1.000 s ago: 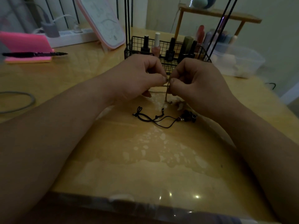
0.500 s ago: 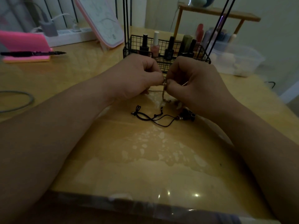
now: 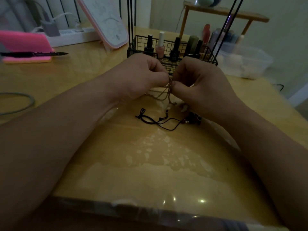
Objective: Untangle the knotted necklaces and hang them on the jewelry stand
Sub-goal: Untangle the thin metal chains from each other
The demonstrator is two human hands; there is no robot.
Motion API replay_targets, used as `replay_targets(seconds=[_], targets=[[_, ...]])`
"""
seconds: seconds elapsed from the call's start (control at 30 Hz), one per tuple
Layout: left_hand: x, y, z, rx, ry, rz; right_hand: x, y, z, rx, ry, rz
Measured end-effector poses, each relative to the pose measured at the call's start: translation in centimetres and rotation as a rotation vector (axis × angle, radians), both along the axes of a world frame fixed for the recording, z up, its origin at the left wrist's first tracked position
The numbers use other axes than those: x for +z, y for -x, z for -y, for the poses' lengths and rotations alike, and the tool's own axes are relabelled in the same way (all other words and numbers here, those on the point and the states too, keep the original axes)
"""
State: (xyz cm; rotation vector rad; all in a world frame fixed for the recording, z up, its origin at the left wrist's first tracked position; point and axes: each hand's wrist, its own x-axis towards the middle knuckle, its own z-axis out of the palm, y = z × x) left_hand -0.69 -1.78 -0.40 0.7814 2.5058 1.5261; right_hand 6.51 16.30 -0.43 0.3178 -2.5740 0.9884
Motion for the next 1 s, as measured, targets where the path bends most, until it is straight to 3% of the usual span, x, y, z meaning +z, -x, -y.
replay_targets(seconds=[0.43,0.67,1.0], targets=[[0.18,0.12,0.21,-0.017,-0.096,0.046,-0.32,0.24,-0.27,0.033,0.070,0.077],[0.58,-0.42,0.53,-0.121,0.025,-0.045,-0.04,0.35,-0.58,0.027,0.163,0.045],[0.61,-0.46,0.70,-0.084,0.094,-0.116,-0.19,0.43,-0.61,0.024,0.131,0.060]])
